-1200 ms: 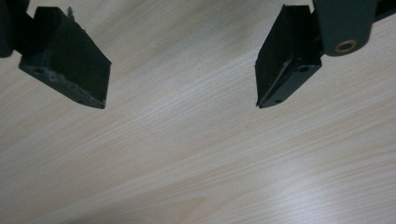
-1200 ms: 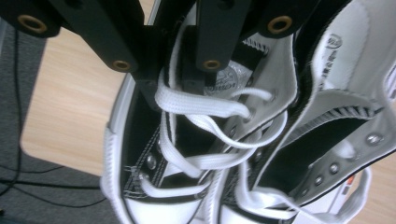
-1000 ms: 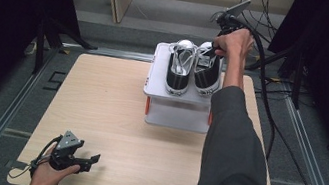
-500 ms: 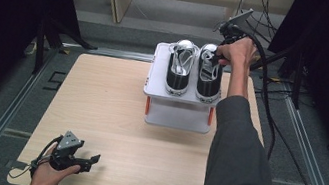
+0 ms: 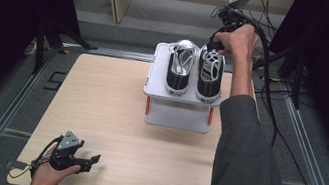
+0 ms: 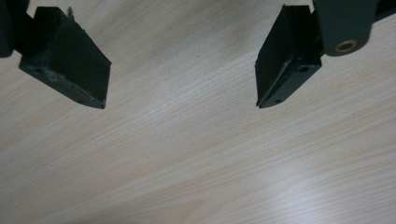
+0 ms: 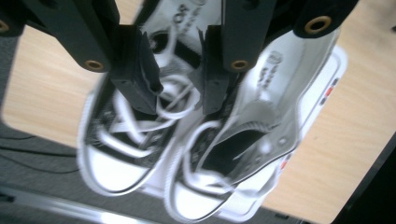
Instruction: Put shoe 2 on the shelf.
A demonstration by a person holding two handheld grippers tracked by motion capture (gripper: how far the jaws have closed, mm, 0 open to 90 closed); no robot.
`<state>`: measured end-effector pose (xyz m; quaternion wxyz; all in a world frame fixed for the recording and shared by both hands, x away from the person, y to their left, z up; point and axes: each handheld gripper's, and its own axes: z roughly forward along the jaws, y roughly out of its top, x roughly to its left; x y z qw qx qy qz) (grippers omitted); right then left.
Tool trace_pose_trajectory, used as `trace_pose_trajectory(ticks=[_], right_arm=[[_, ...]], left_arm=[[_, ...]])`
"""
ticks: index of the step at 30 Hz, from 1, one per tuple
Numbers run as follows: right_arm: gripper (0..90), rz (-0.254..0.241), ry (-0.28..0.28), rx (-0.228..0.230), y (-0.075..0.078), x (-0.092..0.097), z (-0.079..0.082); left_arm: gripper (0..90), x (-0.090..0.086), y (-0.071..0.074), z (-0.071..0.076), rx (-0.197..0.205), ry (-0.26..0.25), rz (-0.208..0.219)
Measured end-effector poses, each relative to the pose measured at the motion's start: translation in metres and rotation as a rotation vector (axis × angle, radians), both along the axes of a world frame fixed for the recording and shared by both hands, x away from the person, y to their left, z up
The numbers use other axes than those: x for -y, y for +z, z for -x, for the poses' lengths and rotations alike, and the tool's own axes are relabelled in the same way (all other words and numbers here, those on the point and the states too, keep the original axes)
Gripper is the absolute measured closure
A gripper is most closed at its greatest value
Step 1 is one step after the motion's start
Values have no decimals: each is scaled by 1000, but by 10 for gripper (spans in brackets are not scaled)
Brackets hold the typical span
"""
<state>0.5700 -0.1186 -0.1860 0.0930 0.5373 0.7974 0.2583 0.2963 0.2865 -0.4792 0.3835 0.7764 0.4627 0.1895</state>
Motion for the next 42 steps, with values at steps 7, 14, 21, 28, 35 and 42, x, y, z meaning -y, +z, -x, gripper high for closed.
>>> trace_pose_trajectory(ticks=[7,14,21,28,35,42], right_arm=[[640,57,-13,-55,-20,-16,-6],[758,92,-24,-108,-43,-23,-14],[842,92,5,-93,-40,-21,-14],[844,85,21,-82,-38,-25,-14],[837,59,8,-72,-37,-25,-14],[822,47,4,-77,-40,-31,-12]], left_arm=[[177,-1,1,0,2,-3,6],[177,-1,1,0,6,-4,-1],[177,0,-1,0,-3,-1,8],[177,-1,0,-1,-1,-5,0],[177,0,0,-1,-1,-7,0],[177,0,0,-1,3,-9,-4]])
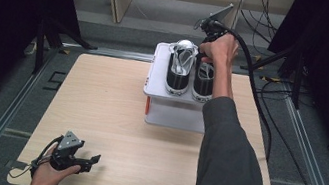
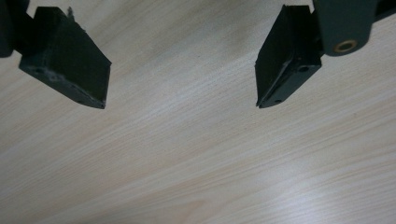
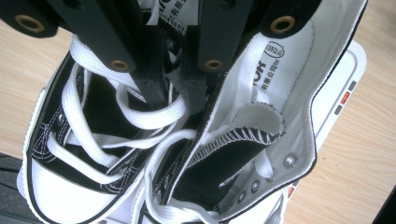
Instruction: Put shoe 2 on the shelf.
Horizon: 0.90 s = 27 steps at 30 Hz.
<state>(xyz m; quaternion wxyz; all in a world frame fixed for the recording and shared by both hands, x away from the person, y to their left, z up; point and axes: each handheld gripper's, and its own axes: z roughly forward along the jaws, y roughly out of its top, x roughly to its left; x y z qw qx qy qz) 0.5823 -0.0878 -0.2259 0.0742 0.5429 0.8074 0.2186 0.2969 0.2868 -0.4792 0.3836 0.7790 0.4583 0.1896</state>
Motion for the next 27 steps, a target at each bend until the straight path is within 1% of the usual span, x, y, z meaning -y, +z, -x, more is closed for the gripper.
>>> trace_pose_trajectory(ticks=[2,4,5,6,7,8,9,10,11,13,14,15,16,17,18,19,20,21,22,23,24,26,27], right_arm=[[819,-5,-4,-3,0,0,1],[808,-9,0,-5,0,0,1],[784,-3,3,7,0,1,1],[778,-22,2,18,0,2,1],[763,-12,-2,19,1,1,2],[732,-16,3,4,1,1,2],[717,-10,21,19,1,3,3],[696,-21,6,15,4,3,4],[671,-34,14,24,5,6,5],[602,-52,13,35,10,10,8],[581,-64,21,58,12,13,10],[569,-75,44,74,15,16,14],[549,-81,51,72,18,19,17],[533,-76,60,77,19,21,19],[523,-77,67,85,21,24,23],[515,-80,78,100,24,28,27],[504,-93,82,110,26,32,32],[495,-98,102,120,28,36,35],[479,-98,114,128,29,41,41],[472,-102,122,128,30,44,44],[469,-113,129,130,30,49,50],[456,-118,153,138,29,58,59],[452,-122,153,140,29,61,62]], left_arm=[[177,0,0,1,-1,9,3],[177,0,0,0,-2,4,4],[177,0,0,0,0,-2,-1],[177,0,0,0,-1,1,-1],[177,0,0,0,-1,3,3],[177,0,0,1,-2,10,5],[177,0,0,1,1,8,3],[177,0,1,1,-1,9,5],[177,-1,0,1,-2,9,3],[177,-1,0,1,-2,10,3],[177,-1,0,1,-2,10,3],[177,0,0,0,-1,11,1],[177,0,0,0,-2,11,0],[177,-2,0,-1,2,-3,-24],[177,-2,0,-1,0,-3,-26],[177,-1,0,0,-1,7,-14],[177,-1,0,0,-4,14,0],[177,-3,0,-1,-6,6,-24],[177,-3,0,-1,-3,5,-27],[177,-2,-1,-1,0,14,-4],[177,-1,0,-1,-3,17,-1],[177,-2,0,-1,1,15,-3],[177,-2,0,-2,1,16,-13]])
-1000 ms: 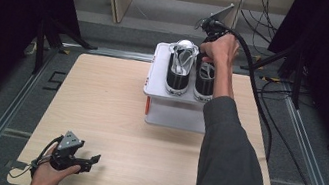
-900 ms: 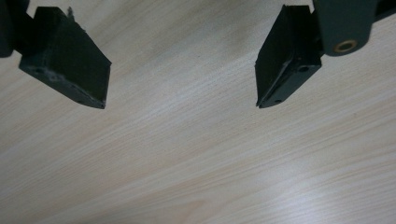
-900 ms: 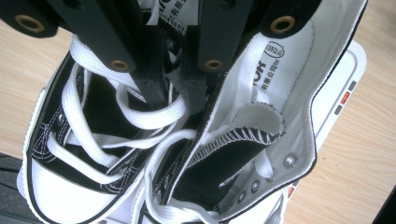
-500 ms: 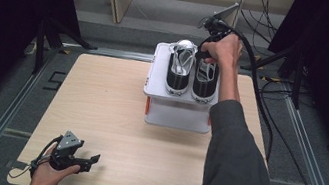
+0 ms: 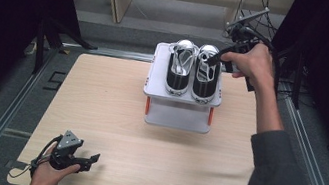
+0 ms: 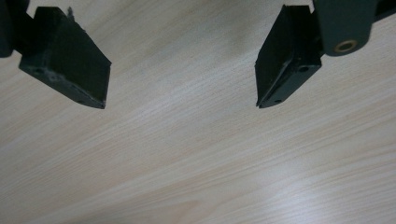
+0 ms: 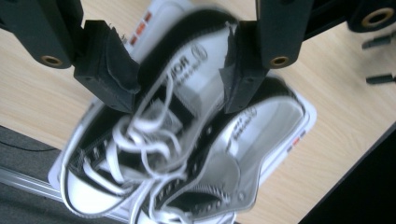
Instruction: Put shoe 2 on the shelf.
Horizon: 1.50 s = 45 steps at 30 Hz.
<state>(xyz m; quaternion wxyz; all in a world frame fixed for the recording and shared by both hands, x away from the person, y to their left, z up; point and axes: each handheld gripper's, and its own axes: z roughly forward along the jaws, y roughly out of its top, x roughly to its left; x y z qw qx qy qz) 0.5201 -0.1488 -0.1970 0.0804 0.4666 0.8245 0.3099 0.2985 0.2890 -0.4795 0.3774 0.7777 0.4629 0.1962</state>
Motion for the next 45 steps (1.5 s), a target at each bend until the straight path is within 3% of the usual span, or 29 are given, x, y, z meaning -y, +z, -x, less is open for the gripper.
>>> trace_pose_trajectory(ticks=[2,5,9,10,18,21,23,26,34,37,39,40,45], right_arm=[[440,0,13,-1,-4,10,9],[421,-8,29,8,-10,22,21],[399,-27,39,20,-26,40,41],[391,-27,31,7,-30,44,47],[345,-48,55,-26,-82,69,82],[320,-52,64,-4,-101,75,93],[316,-62,61,3,-112,78,100],[305,-53,70,-5,-127,80,111],[293,-73,67,16,-165,81,134],[282,-28,77,3,-176,80,141],[281,-24,79,12,-185,78,146],[279,-5,88,2,-187,78,148],[273,18,95,0,-201,75,155]], left_arm=[[177,1,0,0,-7,6,9],[177,-1,-1,0,-3,-3,-14],[177,0,0,0,-2,3,3],[177,-1,0,-1,7,-15,-25],[177,0,-1,1,-8,5,3],[177,0,-1,1,-8,8,1],[177,-1,-1,0,-5,-1,-19],[177,0,-1,1,-8,9,-6],[177,-2,-1,0,-3,-4,-21],[177,-1,-1,0,-7,2,-18],[177,-1,-1,0,-5,0,-20],[177,0,-1,1,-5,5,2],[177,0,-1,1,-3,1,-4]])
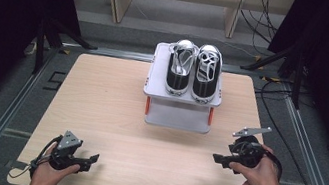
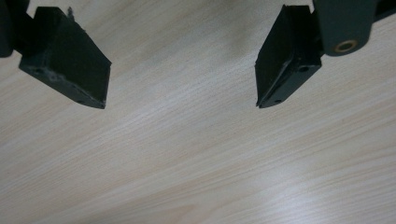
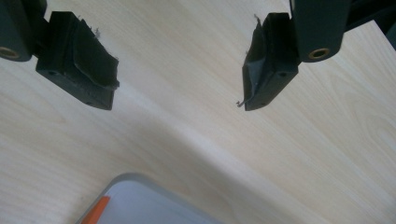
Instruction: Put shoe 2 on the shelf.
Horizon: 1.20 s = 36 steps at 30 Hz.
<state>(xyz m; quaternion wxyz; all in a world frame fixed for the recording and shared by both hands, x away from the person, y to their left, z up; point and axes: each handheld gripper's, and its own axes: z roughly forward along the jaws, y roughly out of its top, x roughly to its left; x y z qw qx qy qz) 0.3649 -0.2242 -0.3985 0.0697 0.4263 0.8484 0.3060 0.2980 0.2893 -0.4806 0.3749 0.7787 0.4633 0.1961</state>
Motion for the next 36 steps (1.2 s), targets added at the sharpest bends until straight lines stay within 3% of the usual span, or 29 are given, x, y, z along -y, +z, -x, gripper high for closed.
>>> trace_pose_trajectory(ticks=[5,7,10,12,17,18,19,23,24,25,29,31,34,36], right_arm=[[263,13,20,-1,-14,-3,9],[263,10,23,34,-22,-5,12],[245,36,25,40,-30,-7,18],[251,42,39,37,-34,-6,22],[248,55,43,72,-44,-7,32],[250,73,48,81,-44,-7,34],[255,41,18,64,-46,-10,37],[253,41,54,73,-53,-6,38],[252,31,30,45,-53,-6,40],[250,31,55,68,-54,-4,39],[248,11,65,108,-53,-1,42],[243,-12,19,88,-52,-3,48],[243,3,51,112,-53,-2,48],[245,2,54,100,-54,-3,50]], left_arm=[[177,0,0,0,2,-3,-2],[177,0,0,1,-2,-3,-8],[177,-1,1,0,3,-12,-25],[177,0,1,1,-4,-1,-7],[177,-1,1,0,7,-14,-23],[177,0,1,0,9,-13,-4],[177,1,1,1,1,-1,2],[177,1,1,1,6,-7,-3],[177,1,1,1,8,-10,-2],[177,1,1,1,7,-8,-2],[177,1,1,1,-2,-4,-1],[177,1,1,2,-3,-4,0],[177,0,2,2,-11,-17,-20],[177,1,1,1,-1,-5,-3]])
